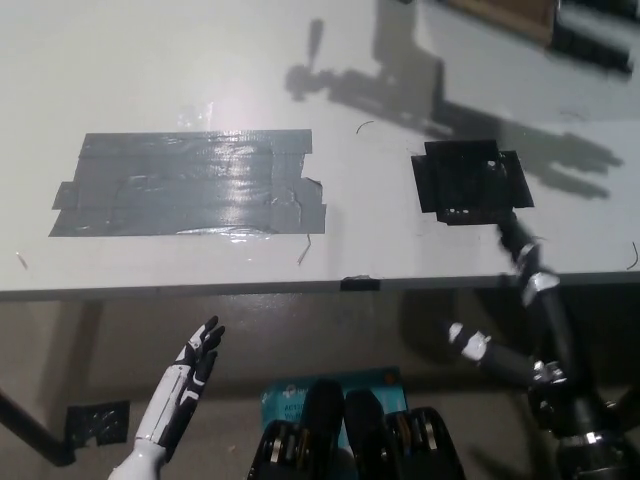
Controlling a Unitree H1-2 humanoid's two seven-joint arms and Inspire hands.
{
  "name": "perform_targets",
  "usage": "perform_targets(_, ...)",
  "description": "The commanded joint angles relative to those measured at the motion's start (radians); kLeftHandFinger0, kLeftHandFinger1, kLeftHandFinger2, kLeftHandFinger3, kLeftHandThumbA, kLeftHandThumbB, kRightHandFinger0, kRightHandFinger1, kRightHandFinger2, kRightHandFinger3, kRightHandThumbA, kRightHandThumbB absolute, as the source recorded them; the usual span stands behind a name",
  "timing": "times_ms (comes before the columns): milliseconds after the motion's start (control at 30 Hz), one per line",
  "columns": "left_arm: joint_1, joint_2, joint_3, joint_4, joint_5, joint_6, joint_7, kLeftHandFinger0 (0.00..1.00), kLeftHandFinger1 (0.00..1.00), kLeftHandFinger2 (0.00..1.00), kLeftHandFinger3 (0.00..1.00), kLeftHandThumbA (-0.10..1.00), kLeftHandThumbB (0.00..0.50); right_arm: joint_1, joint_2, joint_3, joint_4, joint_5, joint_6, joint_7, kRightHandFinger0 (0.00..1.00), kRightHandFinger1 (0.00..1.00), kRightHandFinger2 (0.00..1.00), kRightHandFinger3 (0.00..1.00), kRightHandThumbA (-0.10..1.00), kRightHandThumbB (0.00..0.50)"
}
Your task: A person hands a tripod to the robot which it grabs with its right hand and places in the middle of the table in front of it
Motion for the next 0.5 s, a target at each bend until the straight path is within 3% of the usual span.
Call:
perform_targets(0, 0.005, 0.017, -0.002, -0.018, 0.02, -0.066, 0.021, 1.0, 1.0, 1.0, 1.0, 1.0, 0.289, -0.129, -0.017, -0.055, -0.264, -0.346, -0.046, -0.074, 1.0, 1.0, 1.0, 1.0, 0.88, 0.313)
perform_targets(33, 0.005, 0.016, -0.002, -0.018, 0.02, -0.066, 0.021, 1.0, 1.0, 1.0, 1.0, 1.0, 0.289, -0.161, -0.028, -0.058, -0.271, -0.345, -0.032, -0.065, 1.0, 1.0, 1.0, 1.0, 0.86, 0.312)
perform_targets(67, 0.008, 0.016, -0.002, -0.022, 0.023, -0.066, 0.021, 1.0, 1.0, 1.0, 1.0, 1.0, 0.297, -0.205, -0.038, -0.061, -0.272, -0.406, 0.013, -0.057, 1.0, 1.0, 1.0, 1.0, 0.93, 0.334)
perform_targets(167, 0.01, 0.016, -0.004, -0.023, 0.031, -0.066, 0.024, 1.0, 1.0, 1.0, 1.0, 1.0, 0.299, -0.267, -0.053, -0.061, -0.266, -0.51, 0.087, -0.035, 1.0, 1.0, 1.0, 1.0, 1.0, 0.352)
perform_targets(200, 0.007, 0.015, -0.005, -0.022, 0.031, -0.066, 0.025, 1.0, 1.0, 1.0, 1.0, 1.0, 0.299, -0.302, -0.06, -0.06, -0.257, -0.552, 0.123, -0.022, 1.0, 1.0, 1.0, 1.0, 1.0, 0.377)
perform_targets(367, -0.005, 0.017, 0.002, -0.021, 0.027, -0.066, 0.017, 1.0, 1.0, 1.0, 1.0, 1.0, 0.311, -0.476, -0.091, -0.041, -0.162, -0.689, 0.237, -0.003, 1.0, 1.0, 1.0, 1.0, 1.0, 0.414)
perform_targets(467, -0.013, 0.017, -0.001, -0.019, 0.033, -0.066, 0.015, 1.0, 1.0, 1.0, 1.0, 1.0, 0.306, -0.553, -0.112, -0.032, -0.095, -0.705, 0.291, 0.014, 1.0, 1.0, 1.0, 1.0, 1.0, 0.416)
